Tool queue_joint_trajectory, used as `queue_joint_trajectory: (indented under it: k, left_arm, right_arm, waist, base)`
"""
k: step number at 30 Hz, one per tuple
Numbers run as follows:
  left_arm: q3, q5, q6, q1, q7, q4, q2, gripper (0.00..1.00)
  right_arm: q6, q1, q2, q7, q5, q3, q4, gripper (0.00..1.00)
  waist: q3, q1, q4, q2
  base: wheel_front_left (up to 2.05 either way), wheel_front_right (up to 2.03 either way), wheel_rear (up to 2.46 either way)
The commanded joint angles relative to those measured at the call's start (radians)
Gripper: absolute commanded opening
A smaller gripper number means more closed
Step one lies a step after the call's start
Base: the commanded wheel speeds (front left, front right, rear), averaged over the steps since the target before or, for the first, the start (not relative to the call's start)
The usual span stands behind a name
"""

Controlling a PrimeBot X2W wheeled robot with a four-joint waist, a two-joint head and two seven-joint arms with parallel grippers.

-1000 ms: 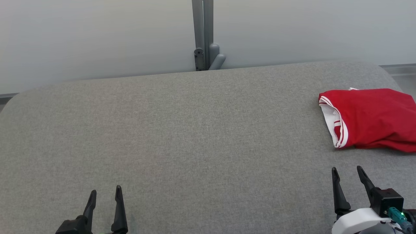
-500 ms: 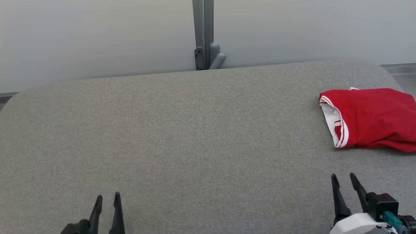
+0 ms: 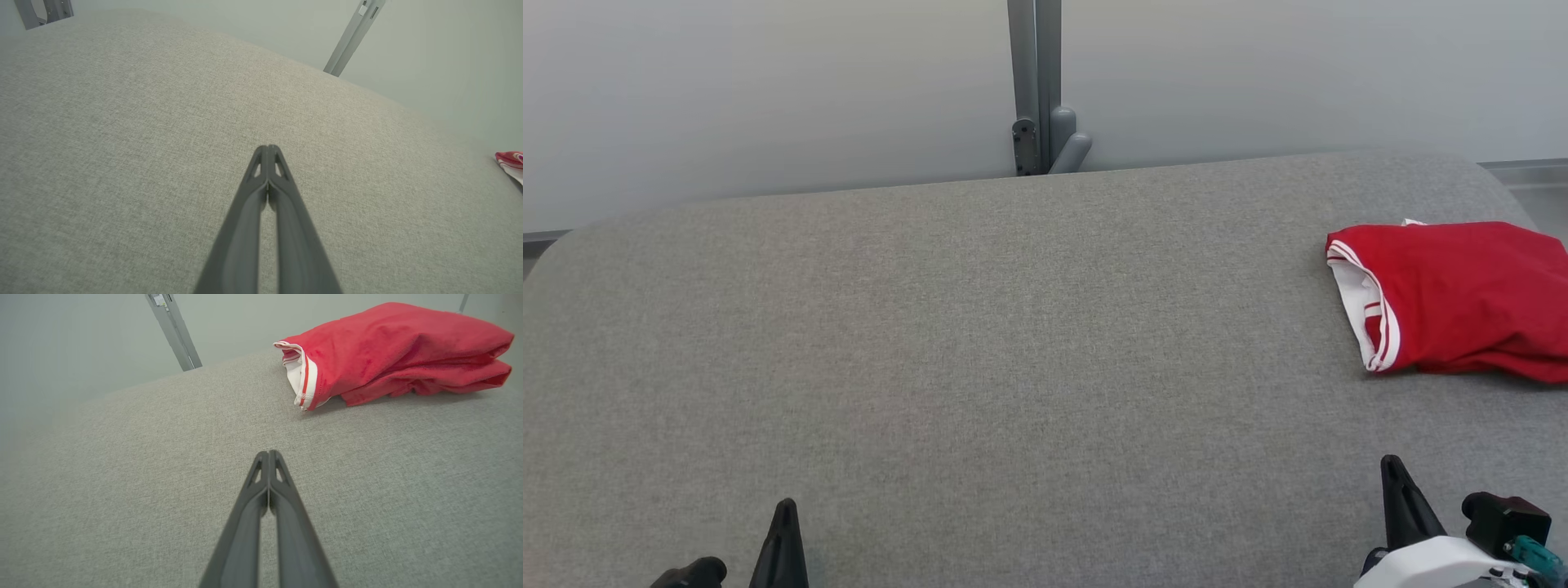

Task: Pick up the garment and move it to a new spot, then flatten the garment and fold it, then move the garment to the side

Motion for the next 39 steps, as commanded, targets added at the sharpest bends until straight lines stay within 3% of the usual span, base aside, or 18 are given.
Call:
queue_joint_trajectory:
  k: [1, 39]
  left_arm:
    - [0.01, -0.042, -0.007, -0.03, 0.01, -0.02, 0.001, 0.0]
    - [0.065, -0.544, -0.041, -0.12, 0.149, -0.035, 0.004, 0.0]
  right_arm:
    - [0.0, -0.03, -0.004, 0.008, 0.048, -0.001, -0.021, 0.0]
    - [0.0, -0.093, -0.01, 0.143, 0.645, 0.004, -0.051, 0.0]
  waist:
    - [0.0, 0.0, 0.0, 0.0003]
    - [0.006, 0.0, 0.006, 0.0013]
  base:
    - [0.0, 0.0, 0.0]
    - [0.0, 0.0, 0.0]
